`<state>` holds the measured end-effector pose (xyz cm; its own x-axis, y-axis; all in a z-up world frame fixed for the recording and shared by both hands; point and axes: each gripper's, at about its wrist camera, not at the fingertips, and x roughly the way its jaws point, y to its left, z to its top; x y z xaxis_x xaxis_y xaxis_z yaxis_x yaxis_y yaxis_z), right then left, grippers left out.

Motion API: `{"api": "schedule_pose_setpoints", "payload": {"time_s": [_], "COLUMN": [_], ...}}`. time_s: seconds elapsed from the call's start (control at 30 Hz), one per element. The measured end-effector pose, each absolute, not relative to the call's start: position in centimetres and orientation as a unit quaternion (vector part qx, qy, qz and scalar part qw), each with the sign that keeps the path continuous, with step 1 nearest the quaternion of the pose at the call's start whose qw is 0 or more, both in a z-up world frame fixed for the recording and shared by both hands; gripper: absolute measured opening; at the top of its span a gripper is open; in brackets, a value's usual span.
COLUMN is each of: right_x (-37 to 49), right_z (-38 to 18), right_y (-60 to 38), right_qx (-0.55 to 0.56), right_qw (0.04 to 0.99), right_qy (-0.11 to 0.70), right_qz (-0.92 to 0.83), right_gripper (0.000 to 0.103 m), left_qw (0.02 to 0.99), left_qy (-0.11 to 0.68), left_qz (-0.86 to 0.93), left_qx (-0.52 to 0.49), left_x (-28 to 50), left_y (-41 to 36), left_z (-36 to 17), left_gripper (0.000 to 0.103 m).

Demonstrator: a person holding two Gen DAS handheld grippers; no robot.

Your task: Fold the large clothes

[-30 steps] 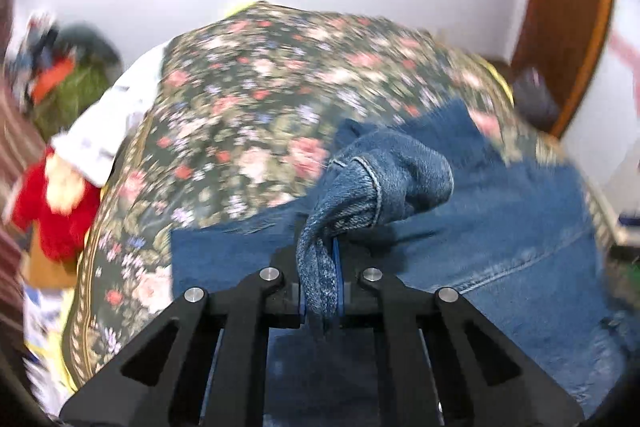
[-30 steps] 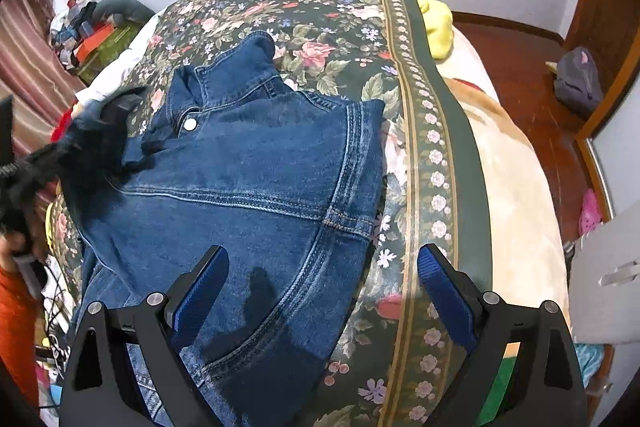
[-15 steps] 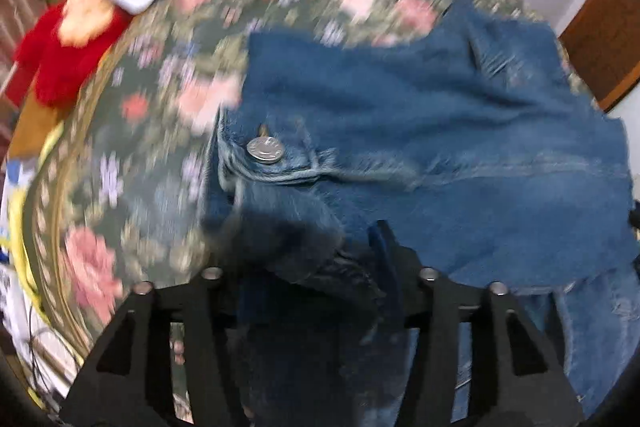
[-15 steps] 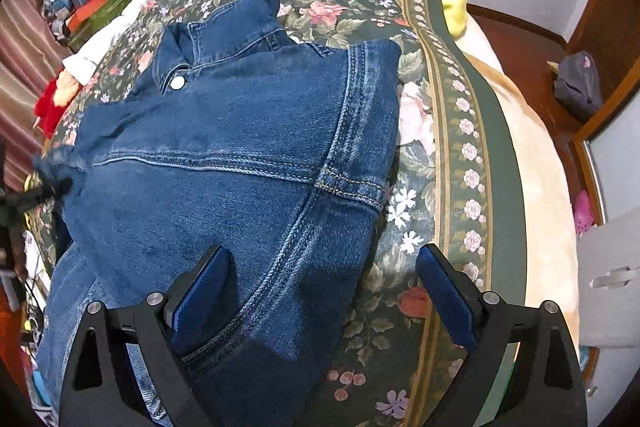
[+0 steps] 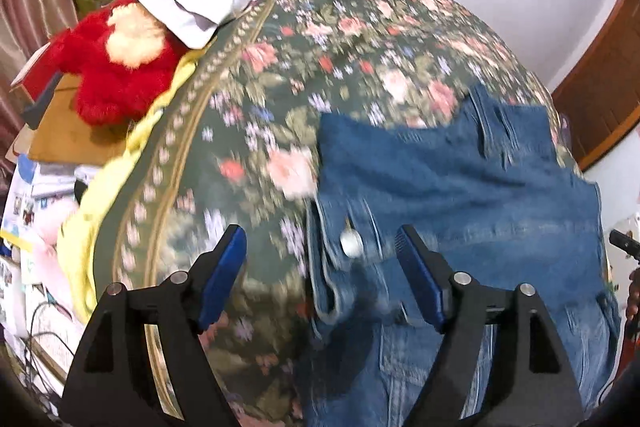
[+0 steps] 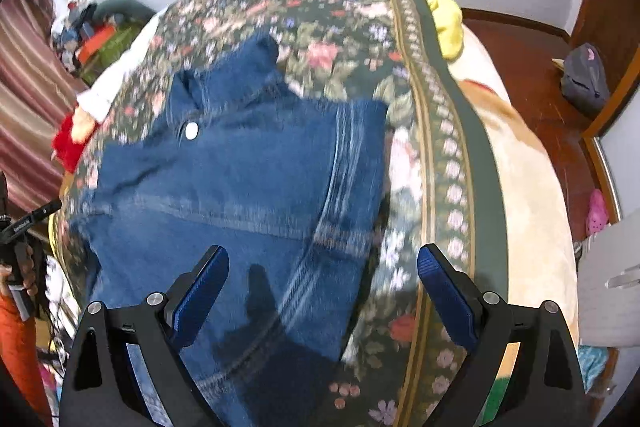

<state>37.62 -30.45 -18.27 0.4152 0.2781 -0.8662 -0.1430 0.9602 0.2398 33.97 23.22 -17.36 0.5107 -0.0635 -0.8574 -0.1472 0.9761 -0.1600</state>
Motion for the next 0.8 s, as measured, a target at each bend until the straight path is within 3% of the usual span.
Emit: {"api": "schedule_pose_setpoints", "payload": {"time_s": [0.27, 0.43, 0.57, 0.6, 0.67, 0.7, 0.73, 0.8], "right_x": [41.8, 43.8, 44.9, 45.0, 45.1, 45.2, 45.4, 46.0], "right_z": [-19.1, -21.0, -22.4, -22.6, -22.8, -22.9, -23.0, -23.2], "right_y": [-31.2, -31.3, -30.3, -30.0, -29.6, -29.4, -29.3, -29.1], "right_qx": [0.092, 0.124, 0.133, 0.134, 0.132, 0.132, 0.131, 0.121], "right_qw": [0.85, 0.839, 0.823, 0.82, 0.829, 0.831, 0.832, 0.834], "right_qy": [0.509, 0.517, 0.535, 0.537, 0.527, 0.525, 0.525, 0.526], "right_qz": [0.099, 0.114, 0.139, 0.143, 0.133, 0.127, 0.123, 0.116], "right_gripper": [0.095, 0.089, 0.065, 0.063, 0.058, 0.05, 0.045, 0.03], "left_qw": [0.816, 0.809, 0.802, 0.802, 0.804, 0.809, 0.814, 0.824], "left_qy": [0.551, 0.557, 0.567, 0.569, 0.571, 0.568, 0.564, 0.551], "left_qz": [-0.012, -0.037, -0.06, -0.06, -0.051, -0.041, -0.037, -0.033], "left_qx": [-0.172, -0.184, -0.177, -0.171, -0.156, -0.146, -0.136, -0.128], "left_x": [40.6, 43.3, 45.1, 45.5, 46.2, 46.3, 46.4, 46.2], "left_y": [24.5, 24.1, 23.1, 22.7, 22.2, 22.0, 21.8, 21.5], "left_z": [-22.4, -24.5, -25.5, -25.7, -25.9, -25.9, -25.8, -25.5], "left_gripper": [0.076, 0.076, 0.075, 0.074, 0.056, 0.047, 0.027, 0.024]}}
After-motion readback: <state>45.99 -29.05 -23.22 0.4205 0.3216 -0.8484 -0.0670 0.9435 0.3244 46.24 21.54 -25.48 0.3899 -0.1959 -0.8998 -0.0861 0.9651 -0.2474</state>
